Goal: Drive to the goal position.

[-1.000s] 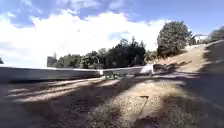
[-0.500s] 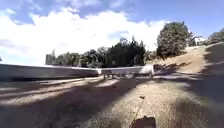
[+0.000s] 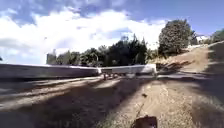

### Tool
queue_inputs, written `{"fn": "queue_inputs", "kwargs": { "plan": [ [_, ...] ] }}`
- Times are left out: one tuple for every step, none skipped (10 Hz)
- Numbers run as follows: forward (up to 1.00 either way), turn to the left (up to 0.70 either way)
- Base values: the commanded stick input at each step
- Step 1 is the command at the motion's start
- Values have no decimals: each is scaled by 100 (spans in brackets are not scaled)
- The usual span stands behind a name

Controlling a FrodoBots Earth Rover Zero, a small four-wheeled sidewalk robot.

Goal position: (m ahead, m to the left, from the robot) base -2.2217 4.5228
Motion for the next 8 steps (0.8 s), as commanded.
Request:
{"fn": "queue_inputs", "kwargs": {
  "plan": [
    [100,-40],
    [100,-40],
    [100,-40],
    [100,-40],
    [100,-40],
    [100,-40],
    [100,-40],
    [100,-40]
  ]
}}
